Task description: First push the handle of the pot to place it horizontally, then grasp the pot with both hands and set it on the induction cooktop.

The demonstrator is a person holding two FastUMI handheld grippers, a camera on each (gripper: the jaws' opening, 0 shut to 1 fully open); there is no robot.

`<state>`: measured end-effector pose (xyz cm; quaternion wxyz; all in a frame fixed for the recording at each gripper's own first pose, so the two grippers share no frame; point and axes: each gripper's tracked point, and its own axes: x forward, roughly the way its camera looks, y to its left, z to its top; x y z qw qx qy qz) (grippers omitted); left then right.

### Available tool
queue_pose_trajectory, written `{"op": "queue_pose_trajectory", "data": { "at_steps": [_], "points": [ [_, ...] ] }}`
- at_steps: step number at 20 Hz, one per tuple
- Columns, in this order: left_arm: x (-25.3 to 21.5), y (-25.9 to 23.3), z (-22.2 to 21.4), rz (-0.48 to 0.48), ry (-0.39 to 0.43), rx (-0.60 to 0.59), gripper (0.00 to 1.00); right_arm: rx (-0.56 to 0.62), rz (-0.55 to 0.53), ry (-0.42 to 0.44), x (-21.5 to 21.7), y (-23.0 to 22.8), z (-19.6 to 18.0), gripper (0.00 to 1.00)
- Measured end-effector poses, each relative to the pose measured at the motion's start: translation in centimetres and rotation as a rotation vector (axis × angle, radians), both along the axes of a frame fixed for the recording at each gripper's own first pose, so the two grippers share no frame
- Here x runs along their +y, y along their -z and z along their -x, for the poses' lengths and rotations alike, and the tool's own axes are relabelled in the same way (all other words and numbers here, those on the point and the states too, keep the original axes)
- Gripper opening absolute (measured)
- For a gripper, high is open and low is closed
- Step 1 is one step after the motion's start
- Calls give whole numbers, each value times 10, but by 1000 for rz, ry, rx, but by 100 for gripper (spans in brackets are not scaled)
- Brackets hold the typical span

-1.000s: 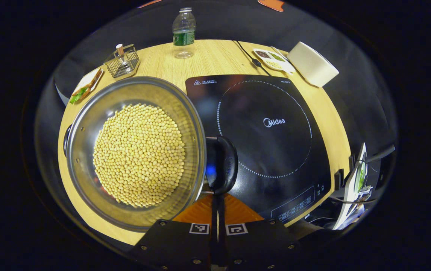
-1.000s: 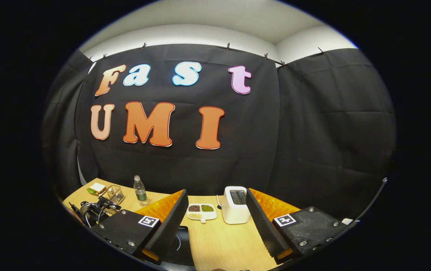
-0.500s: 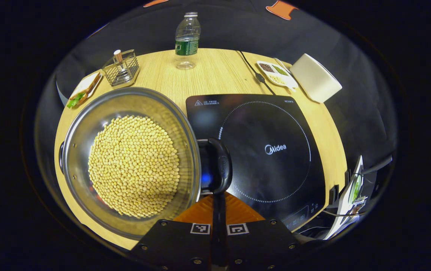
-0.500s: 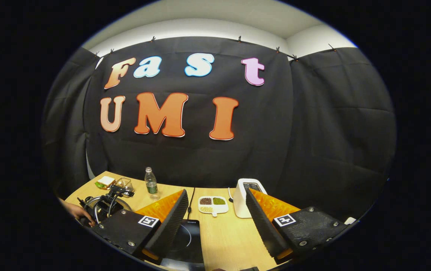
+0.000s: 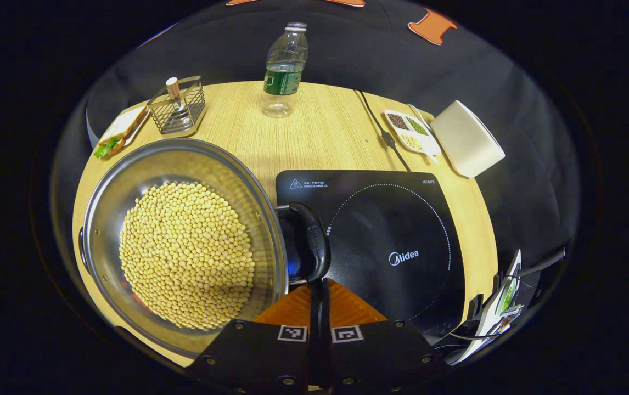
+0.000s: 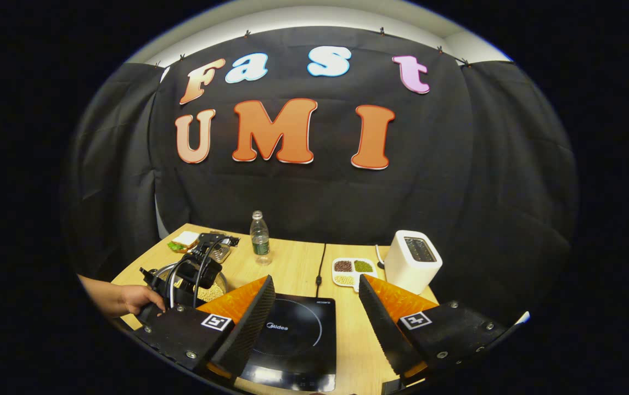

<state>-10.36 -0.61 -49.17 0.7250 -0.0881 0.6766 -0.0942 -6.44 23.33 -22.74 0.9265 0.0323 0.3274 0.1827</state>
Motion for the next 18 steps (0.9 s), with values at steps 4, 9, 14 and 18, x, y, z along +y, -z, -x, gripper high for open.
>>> {"op": "queue_pose_trajectory", "data": {
  "at_steps": [4,9,14,18],
  "points": [
    [22,-30,1,-19,-27,-51,2,93,-22,-52,36,26,5,96],
    [83,-61,3,-54,-85,-113,7,230,-62,-138,94,58,17,95],
    [180,-75,3,-206,-126,-183,82,352,-72,-218,151,85,35,96],
    [253,-86,2,-291,-170,-211,87,458,-61,-244,184,109,47,95]
  ]
}}
